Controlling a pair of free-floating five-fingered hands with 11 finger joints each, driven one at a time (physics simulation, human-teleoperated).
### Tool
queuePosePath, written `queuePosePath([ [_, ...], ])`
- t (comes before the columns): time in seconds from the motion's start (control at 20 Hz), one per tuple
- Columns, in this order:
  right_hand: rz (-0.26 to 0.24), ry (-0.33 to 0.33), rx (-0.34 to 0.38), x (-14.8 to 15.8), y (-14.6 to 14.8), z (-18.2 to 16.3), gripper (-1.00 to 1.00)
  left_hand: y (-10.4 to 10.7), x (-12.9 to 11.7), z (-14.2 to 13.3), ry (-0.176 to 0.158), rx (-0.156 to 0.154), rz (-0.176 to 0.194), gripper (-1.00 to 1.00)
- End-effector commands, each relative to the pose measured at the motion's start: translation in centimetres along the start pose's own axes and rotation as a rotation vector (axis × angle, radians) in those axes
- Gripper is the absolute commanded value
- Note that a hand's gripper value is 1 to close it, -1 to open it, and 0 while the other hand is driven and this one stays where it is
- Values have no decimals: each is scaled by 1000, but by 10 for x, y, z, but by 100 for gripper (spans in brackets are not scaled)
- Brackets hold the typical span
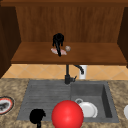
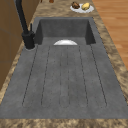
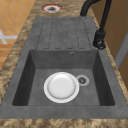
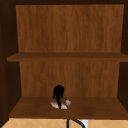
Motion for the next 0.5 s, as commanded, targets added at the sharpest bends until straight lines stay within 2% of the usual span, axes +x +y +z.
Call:
queuePosePath([
  [0.0, 15, 24, 3, 3, 1, -22, -100, 0, 0, 0, 0, 0, 0, 0],
  [0.2, 25, 43, 5, 6, -1, -46, -100, 0, 0, 0, 0, 0, 0, 0],
  [0.45, 23, 31, 1, 3, -5, -73, -100, 0, 0, 0, 0, 0, 0, 0],
])
